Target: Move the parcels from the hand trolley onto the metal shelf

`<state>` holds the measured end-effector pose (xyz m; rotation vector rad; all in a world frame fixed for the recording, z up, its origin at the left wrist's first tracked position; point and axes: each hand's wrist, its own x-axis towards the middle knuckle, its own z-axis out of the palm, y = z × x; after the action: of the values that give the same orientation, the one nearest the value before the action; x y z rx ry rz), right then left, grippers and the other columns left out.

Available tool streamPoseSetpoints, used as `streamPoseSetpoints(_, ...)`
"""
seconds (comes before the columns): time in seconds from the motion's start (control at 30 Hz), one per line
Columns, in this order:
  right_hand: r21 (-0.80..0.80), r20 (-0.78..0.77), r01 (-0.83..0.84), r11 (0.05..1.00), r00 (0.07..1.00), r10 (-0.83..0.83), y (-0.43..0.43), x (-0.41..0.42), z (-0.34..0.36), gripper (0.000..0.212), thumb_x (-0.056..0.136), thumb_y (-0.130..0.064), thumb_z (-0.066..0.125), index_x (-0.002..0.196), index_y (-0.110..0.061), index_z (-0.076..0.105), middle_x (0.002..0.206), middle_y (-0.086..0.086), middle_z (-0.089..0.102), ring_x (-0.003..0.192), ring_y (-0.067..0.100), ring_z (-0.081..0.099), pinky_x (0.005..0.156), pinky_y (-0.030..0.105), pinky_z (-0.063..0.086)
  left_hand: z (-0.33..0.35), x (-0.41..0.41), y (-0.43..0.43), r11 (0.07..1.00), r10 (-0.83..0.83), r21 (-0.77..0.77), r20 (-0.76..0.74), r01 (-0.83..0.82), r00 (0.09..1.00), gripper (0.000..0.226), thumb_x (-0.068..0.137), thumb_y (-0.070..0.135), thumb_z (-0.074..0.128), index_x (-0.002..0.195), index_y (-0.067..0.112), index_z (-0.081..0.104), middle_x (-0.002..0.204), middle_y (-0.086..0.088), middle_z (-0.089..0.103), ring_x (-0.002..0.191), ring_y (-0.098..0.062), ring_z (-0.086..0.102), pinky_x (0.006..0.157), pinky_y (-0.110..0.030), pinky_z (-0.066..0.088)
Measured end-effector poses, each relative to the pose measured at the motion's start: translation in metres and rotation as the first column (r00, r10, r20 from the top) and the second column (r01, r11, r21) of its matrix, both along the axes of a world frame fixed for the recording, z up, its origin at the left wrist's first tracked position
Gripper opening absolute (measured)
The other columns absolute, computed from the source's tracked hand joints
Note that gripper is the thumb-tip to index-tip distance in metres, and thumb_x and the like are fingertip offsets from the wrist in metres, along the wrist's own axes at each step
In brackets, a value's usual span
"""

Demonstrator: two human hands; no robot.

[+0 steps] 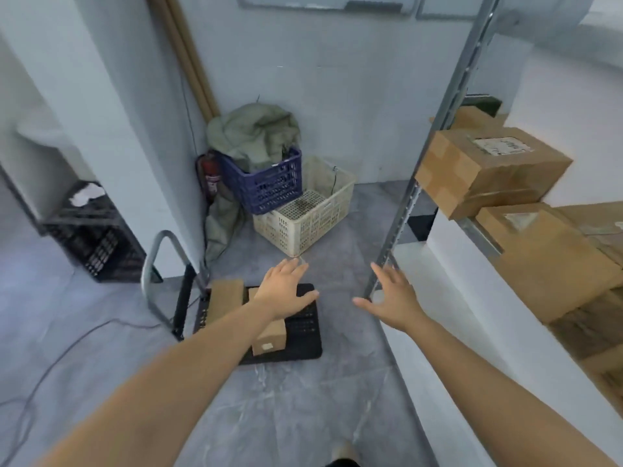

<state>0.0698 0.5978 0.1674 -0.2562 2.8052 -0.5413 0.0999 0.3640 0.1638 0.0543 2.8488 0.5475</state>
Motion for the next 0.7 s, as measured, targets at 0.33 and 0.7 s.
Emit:
streamPoseSetpoints(0.33, 0.069, 0.183, -0.352, 0.933, 0.924, 0.335, -0.099, -0.077, -0.073, 0.092, 0.081, -0.063, 0.053, 0.150, -0.026, 0.005, 0.158, 0.008, 0.005, 0.146, 0.029, -0.001, 0.117, 0.049, 0.010, -0.069, -0.010, -0.069, 0.932, 0.355, 0.026, 0.144, -0.362, 0.924, 0.072, 0.092, 0.047, 0.047, 0.150, 0.016, 0.017, 0.158, -0.006, 0.014, 0.147, -0.024, 0.009, 0.119, -0.038, 0.012)
streamPoseSetpoints(0.7, 0.096, 0.301, -0.513, 0.853, 0.832, 0.467, -0.147, -0.143, -0.179, 0.090, 0.083, -0.062, 0.052, 0.150, -0.025, 0.004, 0.158, 0.009, 0.003, 0.146, 0.030, -0.002, 0.118, 0.049, 0.009, -0.161, -0.037, -0.095, 0.831, 0.532, 0.025, 0.260, -0.556, 0.806, 0.069, 0.093, 0.050, 0.044, 0.150, 0.022, 0.017, 0.159, -0.003, 0.010, 0.147, -0.023, 0.006, 0.119, -0.037, 0.009)
